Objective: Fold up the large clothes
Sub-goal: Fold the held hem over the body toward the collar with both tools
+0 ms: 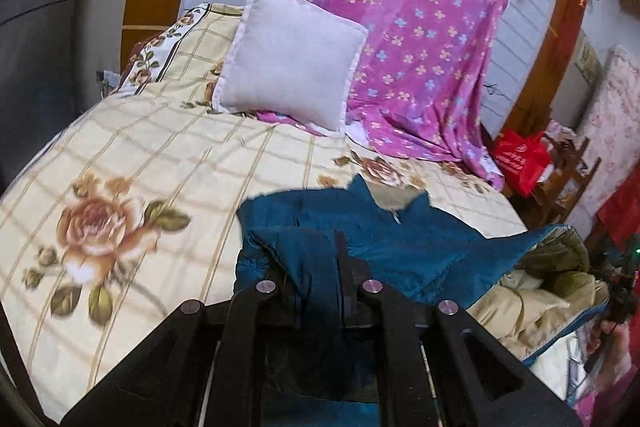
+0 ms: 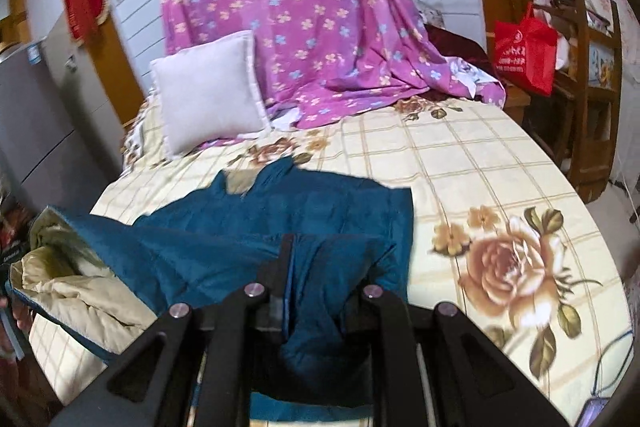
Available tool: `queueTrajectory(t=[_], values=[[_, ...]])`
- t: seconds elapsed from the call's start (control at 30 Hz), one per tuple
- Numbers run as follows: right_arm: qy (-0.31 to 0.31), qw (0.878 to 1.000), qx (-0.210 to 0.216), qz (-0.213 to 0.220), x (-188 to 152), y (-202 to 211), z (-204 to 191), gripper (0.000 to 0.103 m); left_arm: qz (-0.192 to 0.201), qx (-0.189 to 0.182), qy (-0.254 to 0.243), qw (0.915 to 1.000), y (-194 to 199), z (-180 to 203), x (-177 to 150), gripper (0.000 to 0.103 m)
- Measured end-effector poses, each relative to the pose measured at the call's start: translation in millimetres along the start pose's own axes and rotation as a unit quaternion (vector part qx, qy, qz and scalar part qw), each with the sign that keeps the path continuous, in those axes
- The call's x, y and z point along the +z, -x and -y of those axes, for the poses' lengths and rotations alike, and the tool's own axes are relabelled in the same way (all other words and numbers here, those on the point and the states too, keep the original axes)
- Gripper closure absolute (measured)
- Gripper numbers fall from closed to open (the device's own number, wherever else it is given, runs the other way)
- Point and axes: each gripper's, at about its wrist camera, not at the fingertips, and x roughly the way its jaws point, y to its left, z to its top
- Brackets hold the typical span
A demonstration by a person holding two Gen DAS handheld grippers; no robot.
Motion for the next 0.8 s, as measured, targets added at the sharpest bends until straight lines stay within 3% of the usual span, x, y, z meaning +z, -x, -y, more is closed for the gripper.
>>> queueTrajectory(t=[0.2, 0.47, 0.57, 0.7, 0.8], values=[[-0.007, 1.0, -0.029, -0.008, 32.2, -62.8, 8.0, 0.088, 0.001, 0.024, -0.01, 0.9997, -73.2, 3.9, 34.1, 0.102], [-0.062, 0.996, -0.055, -0.023, 37.0, -151.9, 28.6, 0.088, -0.031, 0.044, 0.025, 0.9982, -160.1, -19.8, 24.6, 0.099], [-0.087, 0.994, -0.065, -0.025, 25.0, -182.3, 37.5, 0.087, -0.031, 0.005, 0.061, 0.9976, -178.7, -39.4, 16.2, 0.096], [-0.102, 0.993, -0.05, -0.006, 16.8, -198.5, 42.1, 0.081, -0.021, -0.059, 0.131, 0.9894, -181.6, -67.5, 15.1, 0.094], [-0.116, 0.993, -0.022, 0.005, 20.1, -198.1, 44.6, 0.07, 0.005, -0.088, 0.135, 0.9868, -164.2, -70.5, 25.8, 0.092]])
